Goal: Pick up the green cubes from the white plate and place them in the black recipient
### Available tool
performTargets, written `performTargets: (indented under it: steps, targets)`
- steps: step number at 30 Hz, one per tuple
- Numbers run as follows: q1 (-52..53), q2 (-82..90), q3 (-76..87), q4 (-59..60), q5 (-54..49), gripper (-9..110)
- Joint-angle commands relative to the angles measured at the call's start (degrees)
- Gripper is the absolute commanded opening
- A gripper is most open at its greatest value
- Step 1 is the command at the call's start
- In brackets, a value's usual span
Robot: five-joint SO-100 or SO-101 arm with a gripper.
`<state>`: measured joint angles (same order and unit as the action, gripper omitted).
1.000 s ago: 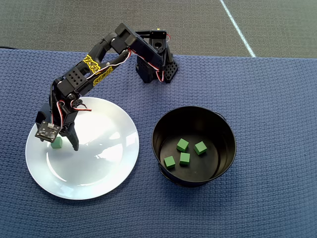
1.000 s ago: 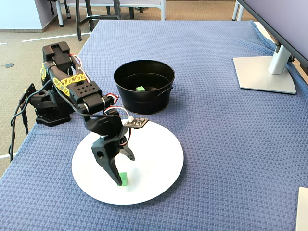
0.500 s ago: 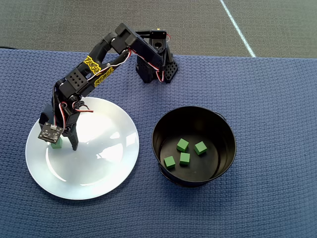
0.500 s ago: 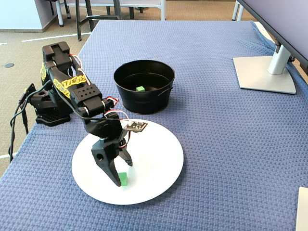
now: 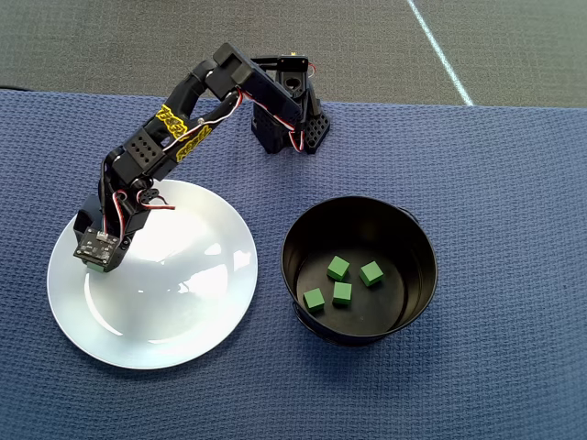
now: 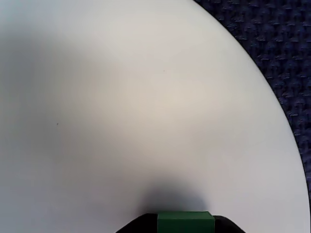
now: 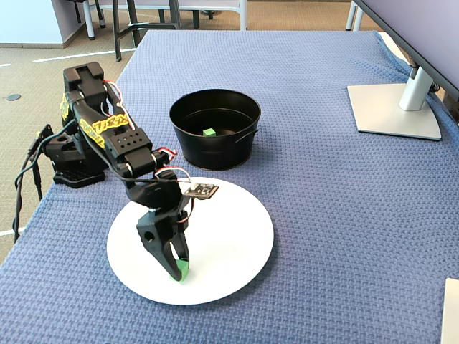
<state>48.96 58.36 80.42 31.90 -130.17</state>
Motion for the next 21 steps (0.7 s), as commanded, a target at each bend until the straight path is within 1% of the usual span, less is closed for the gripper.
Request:
performTargets:
  steps: [1,3,7,10,13,16,20,21]
  targets:
    - [-0.62,0.88,0.09,-2.46,-2.90,0]
    - [-0.62,0.79,0.09,-2.46,-2.37,0]
    - [-1.93,3.60,-1.41,0.18,3.60,0]
    - [-3.52,7.21,-5.10,4.57,8.70,0]
    - [-5.27,11.16,-10.20,11.60,13.71,0]
    - [-7.47,16.00,-11.34,13.97,20.74,0]
    - [-10.99,23.64,-7.12,11.34,34.28,0]
    - [-11.78,25.93,-4.83,10.90,36.30,0]
